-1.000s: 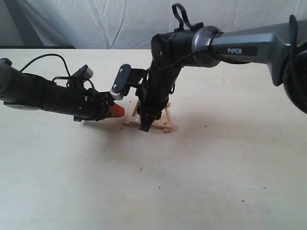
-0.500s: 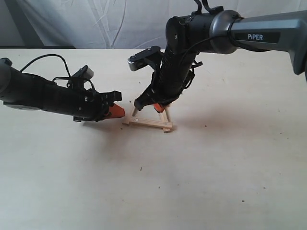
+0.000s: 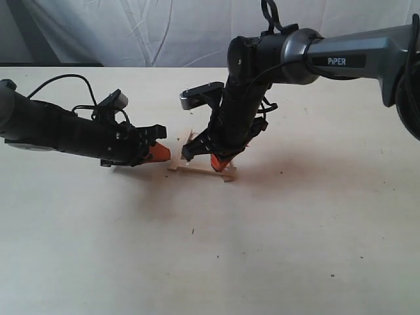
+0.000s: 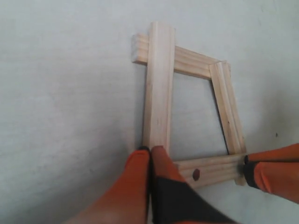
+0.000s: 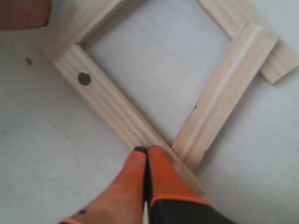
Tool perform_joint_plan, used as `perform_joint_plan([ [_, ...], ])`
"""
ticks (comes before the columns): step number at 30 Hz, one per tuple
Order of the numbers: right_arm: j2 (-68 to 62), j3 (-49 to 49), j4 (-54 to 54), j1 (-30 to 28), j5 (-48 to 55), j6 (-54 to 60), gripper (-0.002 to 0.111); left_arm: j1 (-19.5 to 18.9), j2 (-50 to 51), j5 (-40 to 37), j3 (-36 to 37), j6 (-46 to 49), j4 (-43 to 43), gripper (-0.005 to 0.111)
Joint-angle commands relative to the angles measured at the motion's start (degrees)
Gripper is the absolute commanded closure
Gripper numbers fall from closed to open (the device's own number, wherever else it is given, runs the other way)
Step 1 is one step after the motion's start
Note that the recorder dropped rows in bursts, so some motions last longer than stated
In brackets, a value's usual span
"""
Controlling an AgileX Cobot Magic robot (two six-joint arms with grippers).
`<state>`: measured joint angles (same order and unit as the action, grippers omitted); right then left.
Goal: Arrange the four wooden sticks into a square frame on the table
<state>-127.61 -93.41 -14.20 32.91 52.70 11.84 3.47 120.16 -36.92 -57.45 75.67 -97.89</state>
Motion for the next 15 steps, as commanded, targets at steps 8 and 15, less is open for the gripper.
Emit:
perform_joint_plan([
  [8, -0.9, -0.04, 0.48, -0.25, -1.64, -2.02, 0.108, 0.13, -0.2, -0.52, -0.18, -0.23, -0.3, 0.107],
  [15, -0.9, -0.04, 0.6, -0.25, -1.18, -2.02, 0.108, 0.13, -0.2, 1.54, -0.18, -0.23, -0.2, 0.107],
])
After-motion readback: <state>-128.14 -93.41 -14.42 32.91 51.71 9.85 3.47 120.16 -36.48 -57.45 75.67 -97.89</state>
